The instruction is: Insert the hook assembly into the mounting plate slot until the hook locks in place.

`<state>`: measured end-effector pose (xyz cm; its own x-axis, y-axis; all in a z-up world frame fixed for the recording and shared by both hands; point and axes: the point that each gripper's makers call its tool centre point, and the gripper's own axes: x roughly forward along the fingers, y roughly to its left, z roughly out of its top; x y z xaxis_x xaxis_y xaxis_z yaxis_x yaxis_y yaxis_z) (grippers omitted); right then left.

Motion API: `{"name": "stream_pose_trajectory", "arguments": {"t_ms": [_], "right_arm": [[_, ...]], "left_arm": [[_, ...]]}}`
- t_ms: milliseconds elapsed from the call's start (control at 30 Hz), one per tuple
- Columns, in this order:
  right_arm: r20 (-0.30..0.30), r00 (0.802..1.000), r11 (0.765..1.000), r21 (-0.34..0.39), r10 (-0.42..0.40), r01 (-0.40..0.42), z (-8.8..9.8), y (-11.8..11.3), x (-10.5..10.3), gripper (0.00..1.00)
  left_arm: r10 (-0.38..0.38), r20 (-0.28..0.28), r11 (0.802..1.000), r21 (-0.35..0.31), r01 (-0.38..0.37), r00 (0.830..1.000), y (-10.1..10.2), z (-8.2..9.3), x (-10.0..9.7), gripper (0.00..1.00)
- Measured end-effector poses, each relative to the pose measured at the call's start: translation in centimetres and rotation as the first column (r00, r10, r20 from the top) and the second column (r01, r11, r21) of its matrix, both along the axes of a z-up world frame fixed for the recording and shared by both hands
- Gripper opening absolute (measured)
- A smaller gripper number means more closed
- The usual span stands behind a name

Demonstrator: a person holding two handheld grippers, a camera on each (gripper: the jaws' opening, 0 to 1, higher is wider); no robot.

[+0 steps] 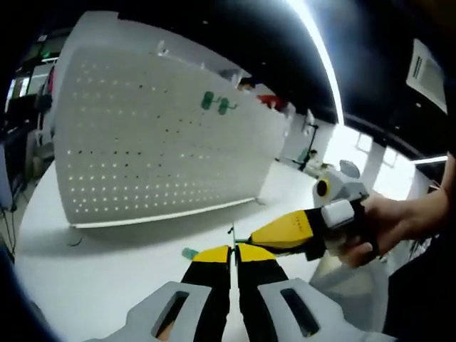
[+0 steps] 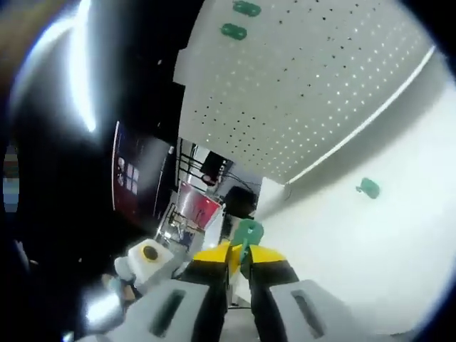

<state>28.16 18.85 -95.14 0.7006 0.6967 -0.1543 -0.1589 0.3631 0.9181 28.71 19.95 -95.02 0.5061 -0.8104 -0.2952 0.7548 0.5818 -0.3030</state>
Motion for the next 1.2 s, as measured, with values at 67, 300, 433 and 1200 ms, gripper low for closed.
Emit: {"name": "stream_pose_trajectory", "arguments": {"t_ms": [67,300,433,1200], "right_arm": [[-0.020,1.000,0.999,0.033,-0.019,0.019,-0.2,-0.1,0.2,0.03],[-0.050,0.997,0.996,0.068,-0.054,0.058,-0.3,0.1,0.3,0.01],[-0.078,0.994,0.992,0.102,-0.072,0.080,-0.5,0.1,0.3,0.00],[0.339,0.904,0.760,-0.650,0.260,0.026,1.5,0.1,0.5,0.00]], "left_arm": [[-0.010,0.002,1.000,-0.014,0.010,1.000,-0.1,0.1,-0.1,0.01],[-0.006,0.077,1.000,0.015,0.005,0.997,0.2,0.1,0.1,0.01],[-0.013,0.103,0.999,0.044,0.008,0.995,0.2,0.0,0.2,0.01],[-0.020,-0.053,0.999,-0.050,0.018,0.998,0.0,0.3,0.1,0.09]]}}
